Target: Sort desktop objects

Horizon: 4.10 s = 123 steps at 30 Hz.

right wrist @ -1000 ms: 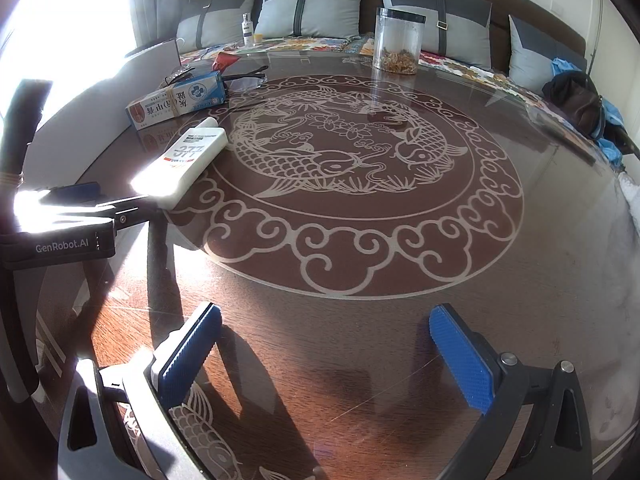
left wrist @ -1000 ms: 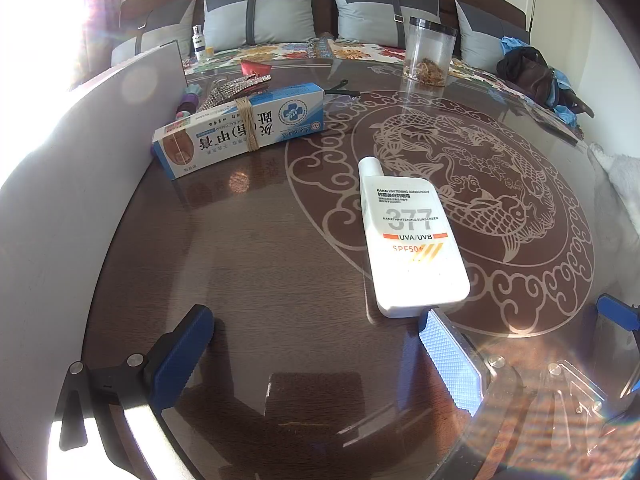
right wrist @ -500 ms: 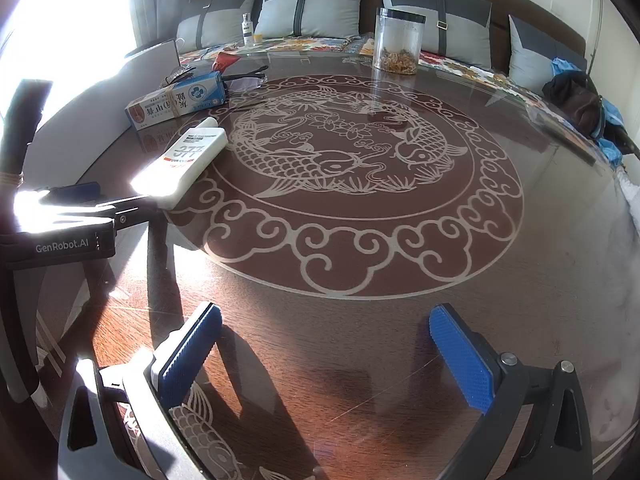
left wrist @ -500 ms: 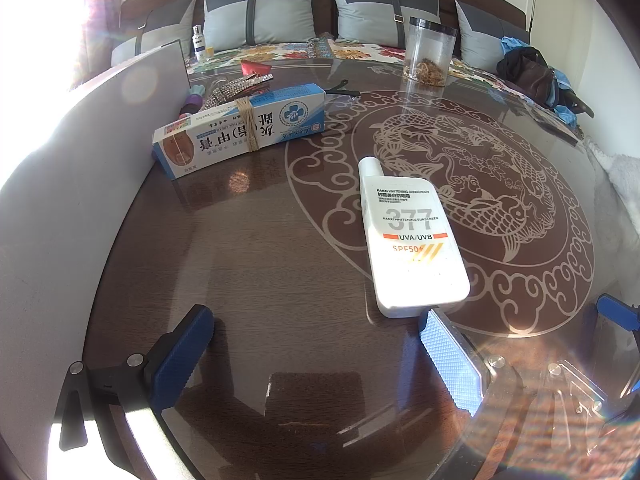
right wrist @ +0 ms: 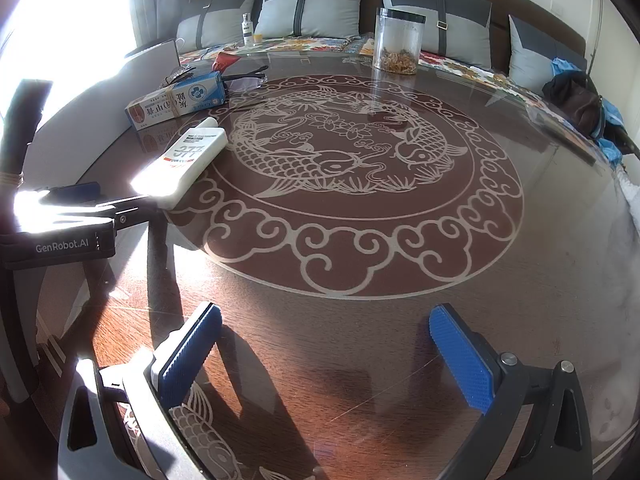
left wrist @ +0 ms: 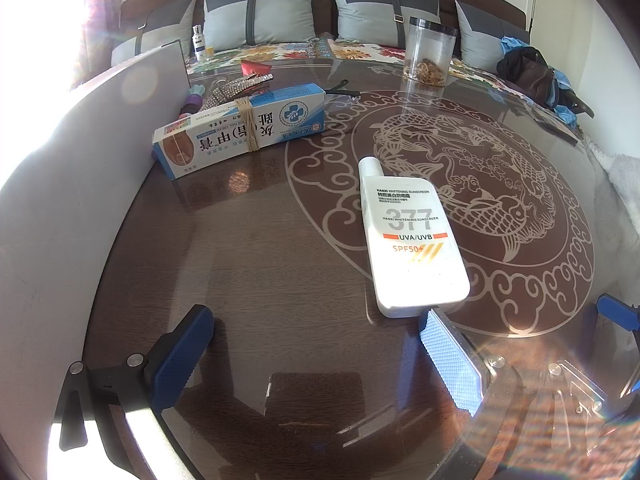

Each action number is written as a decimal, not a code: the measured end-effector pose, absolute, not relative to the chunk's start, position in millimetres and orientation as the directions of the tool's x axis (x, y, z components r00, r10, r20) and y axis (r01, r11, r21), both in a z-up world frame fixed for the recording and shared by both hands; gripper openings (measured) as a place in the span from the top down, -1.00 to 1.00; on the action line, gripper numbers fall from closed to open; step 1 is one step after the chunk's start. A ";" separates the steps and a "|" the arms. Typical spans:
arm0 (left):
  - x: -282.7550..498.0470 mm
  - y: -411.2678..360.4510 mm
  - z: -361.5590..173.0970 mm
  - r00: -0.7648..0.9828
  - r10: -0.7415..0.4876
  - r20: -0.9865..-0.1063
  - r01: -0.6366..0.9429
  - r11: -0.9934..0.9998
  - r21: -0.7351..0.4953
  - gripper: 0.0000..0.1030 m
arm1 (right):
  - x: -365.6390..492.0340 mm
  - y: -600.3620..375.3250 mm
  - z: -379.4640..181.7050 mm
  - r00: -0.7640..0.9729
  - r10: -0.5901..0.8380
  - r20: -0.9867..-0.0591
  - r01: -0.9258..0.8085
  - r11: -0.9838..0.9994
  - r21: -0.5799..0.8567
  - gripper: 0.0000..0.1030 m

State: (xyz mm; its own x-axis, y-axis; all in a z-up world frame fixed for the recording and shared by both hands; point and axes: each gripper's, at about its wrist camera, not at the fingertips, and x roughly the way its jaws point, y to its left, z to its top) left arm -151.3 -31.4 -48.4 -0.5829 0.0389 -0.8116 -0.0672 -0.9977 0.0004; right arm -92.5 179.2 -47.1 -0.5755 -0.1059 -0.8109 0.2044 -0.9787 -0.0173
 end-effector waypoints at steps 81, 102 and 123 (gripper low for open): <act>-113.2 -66.1 -46.3 -0.505 0.084 -0.859 -0.155 -0.988 -0.005 -1.00 | -92.6 179.5 -47.5 -0.576 -0.107 -0.811 0.205 -0.979 -0.017 -1.00; -108.8 -74.1 -46.2 -0.527 0.080 -0.846 -0.151 -0.989 0.000 -1.00 | -92.8 179.7 -47.6 -0.575 -0.107 -0.811 0.206 -0.978 -0.017 -1.00; -107.6 -73.1 -45.7 -0.540 0.079 -0.838 -0.145 -0.989 0.000 -1.00 | -93.0 180.0 -47.6 -0.575 -0.107 -0.811 0.206 -0.978 -0.017 -1.00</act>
State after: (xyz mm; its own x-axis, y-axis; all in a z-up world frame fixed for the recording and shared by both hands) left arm -107.6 -73.1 -45.7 -0.5402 0.0791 -0.8378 -0.1446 -0.9895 -0.0002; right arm -93.0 180.0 -47.6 -0.5754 -0.1074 -0.8108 0.2064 -0.9783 -0.0169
